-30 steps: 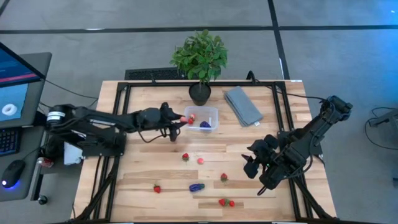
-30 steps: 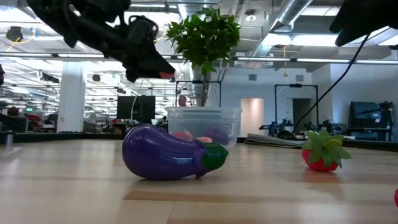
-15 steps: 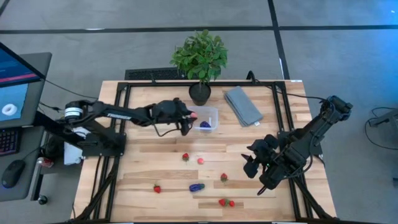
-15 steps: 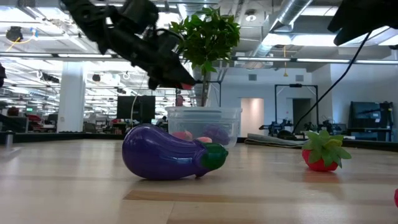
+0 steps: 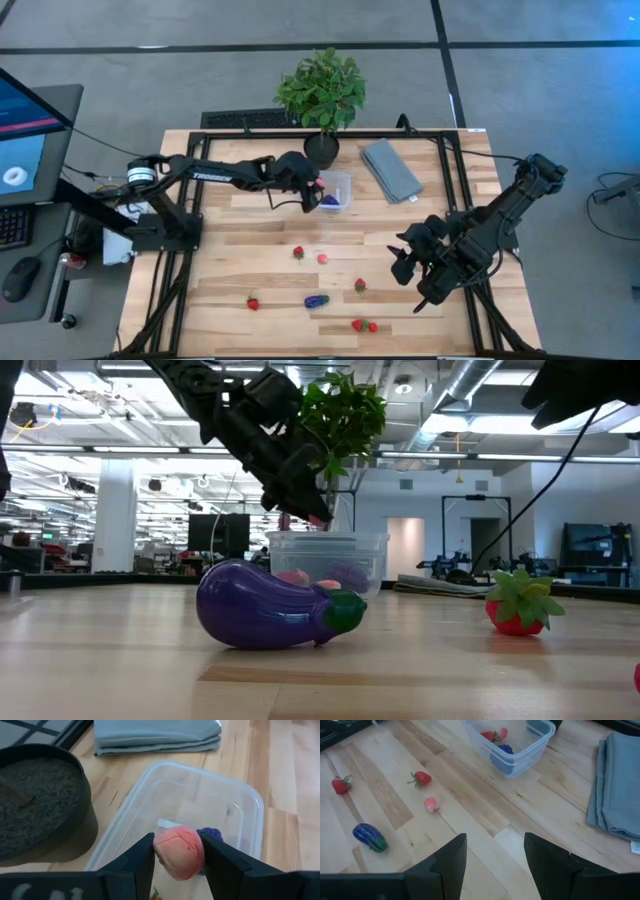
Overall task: Pick and placing Produce into tupperware
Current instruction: Put the left pink peach into the transparent bin, then put the red strawberry into the transparent bin
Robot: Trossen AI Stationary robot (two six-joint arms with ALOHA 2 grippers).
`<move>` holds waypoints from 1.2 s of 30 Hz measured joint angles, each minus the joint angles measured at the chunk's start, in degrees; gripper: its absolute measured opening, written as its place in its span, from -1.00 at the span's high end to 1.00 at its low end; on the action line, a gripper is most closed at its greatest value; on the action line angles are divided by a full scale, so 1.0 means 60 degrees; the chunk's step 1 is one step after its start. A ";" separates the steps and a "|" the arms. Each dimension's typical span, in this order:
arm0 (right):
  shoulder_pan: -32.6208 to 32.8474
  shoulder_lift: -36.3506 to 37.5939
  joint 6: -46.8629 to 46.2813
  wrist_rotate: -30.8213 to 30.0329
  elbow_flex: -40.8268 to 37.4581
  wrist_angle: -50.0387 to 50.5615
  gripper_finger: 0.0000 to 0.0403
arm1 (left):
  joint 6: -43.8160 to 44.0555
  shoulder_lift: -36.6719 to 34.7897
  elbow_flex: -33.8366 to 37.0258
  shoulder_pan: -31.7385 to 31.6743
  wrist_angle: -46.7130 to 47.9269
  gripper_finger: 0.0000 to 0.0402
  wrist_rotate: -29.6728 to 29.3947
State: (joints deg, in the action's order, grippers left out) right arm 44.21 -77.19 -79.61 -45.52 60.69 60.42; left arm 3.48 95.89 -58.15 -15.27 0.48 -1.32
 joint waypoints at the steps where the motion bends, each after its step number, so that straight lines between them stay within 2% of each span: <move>1: -0.0001 0.0000 0.0000 0.0000 0.0000 0.0000 -0.10 | -0.0002 -0.0002 -0.0004 0.0000 0.0007 0.31 0.0000; 15: 0.0000 0.0000 0.0007 -0.0205 0.0000 0.0004 -0.10 | 0.0012 -0.0002 -0.0007 -0.0018 0.0176 0.30 -0.0110; 30: -0.0001 0.0000 0.0011 -0.0204 0.0000 0.0007 -0.10 | -0.0018 -0.0026 -0.0004 -0.0018 0.0173 0.01 -0.0118; 36: -0.0001 0.0000 0.0011 -0.0200 0.0000 0.0103 -0.10 | -0.0314 -0.0519 0.0000 0.0010 0.0221 -0.03 0.0042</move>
State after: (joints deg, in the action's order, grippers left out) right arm 44.21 -77.19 -79.55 -46.72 60.69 61.04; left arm 1.59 92.77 -58.15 -15.21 1.81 -1.07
